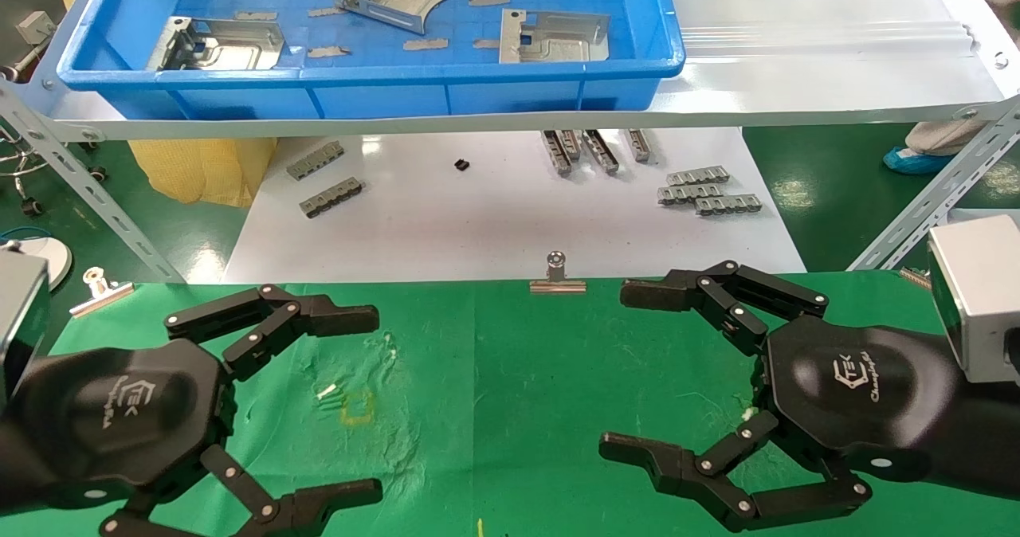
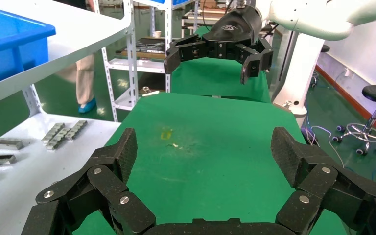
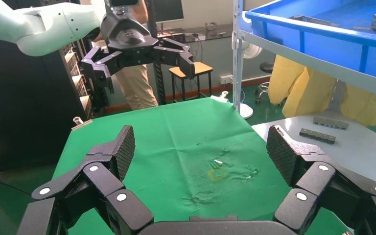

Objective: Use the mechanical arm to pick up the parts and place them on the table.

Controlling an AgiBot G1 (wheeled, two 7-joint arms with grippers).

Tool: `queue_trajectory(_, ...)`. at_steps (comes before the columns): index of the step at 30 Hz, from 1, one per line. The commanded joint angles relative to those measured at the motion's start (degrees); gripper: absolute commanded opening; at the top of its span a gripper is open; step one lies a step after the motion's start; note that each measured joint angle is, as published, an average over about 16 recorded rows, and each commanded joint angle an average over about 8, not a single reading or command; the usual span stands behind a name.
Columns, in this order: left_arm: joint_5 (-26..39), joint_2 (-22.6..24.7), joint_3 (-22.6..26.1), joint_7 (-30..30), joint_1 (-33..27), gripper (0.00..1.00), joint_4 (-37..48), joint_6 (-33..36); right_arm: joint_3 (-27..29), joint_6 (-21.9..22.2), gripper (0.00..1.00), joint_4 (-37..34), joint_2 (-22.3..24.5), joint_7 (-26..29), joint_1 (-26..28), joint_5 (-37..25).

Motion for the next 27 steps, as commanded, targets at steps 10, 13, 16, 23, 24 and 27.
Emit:
queue_trajectory(10, 0.0, 0.0, 0.0, 0.0, 0.0, 1.00, 0.0, 0.0, 0.0, 0.0, 0.00, 0.0, 0.0, 0.0, 0.0, 0.0)
queue_trajectory(13, 0.0, 0.0, 0.0, 0.0, 0.0, 1.00, 0.0, 0.0, 0.0, 0.0, 0.00, 0.0, 0.0, 0.0, 0.0, 0.0)
queue_trajectory(16, 0.0, 0.0, 0.0, 0.0, 0.0, 1.00, 0.0, 0.0, 0.0, 0.0, 0.00, 0.0, 0.0, 0.0, 0.0, 0.0)
queue_trajectory(23, 0.0, 0.0, 0.0, 0.0, 0.0, 1.00, 0.0, 0.0, 0.0, 0.0, 0.00, 0.0, 0.0, 0.0, 0.0, 0.0)
queue_trajectory(24, 0.0, 0.0, 0.0, 0.0, 0.0, 1.00, 0.0, 0.0, 0.0, 0.0, 0.00, 0.0, 0.0, 0.0, 0.0, 0.0)
queue_trajectory(27, 0.0, 0.0, 0.0, 0.0, 0.0, 1.00, 0.0, 0.0, 0.0, 0.0, 0.00, 0.0, 0.0, 0.0, 0.0, 0.0)
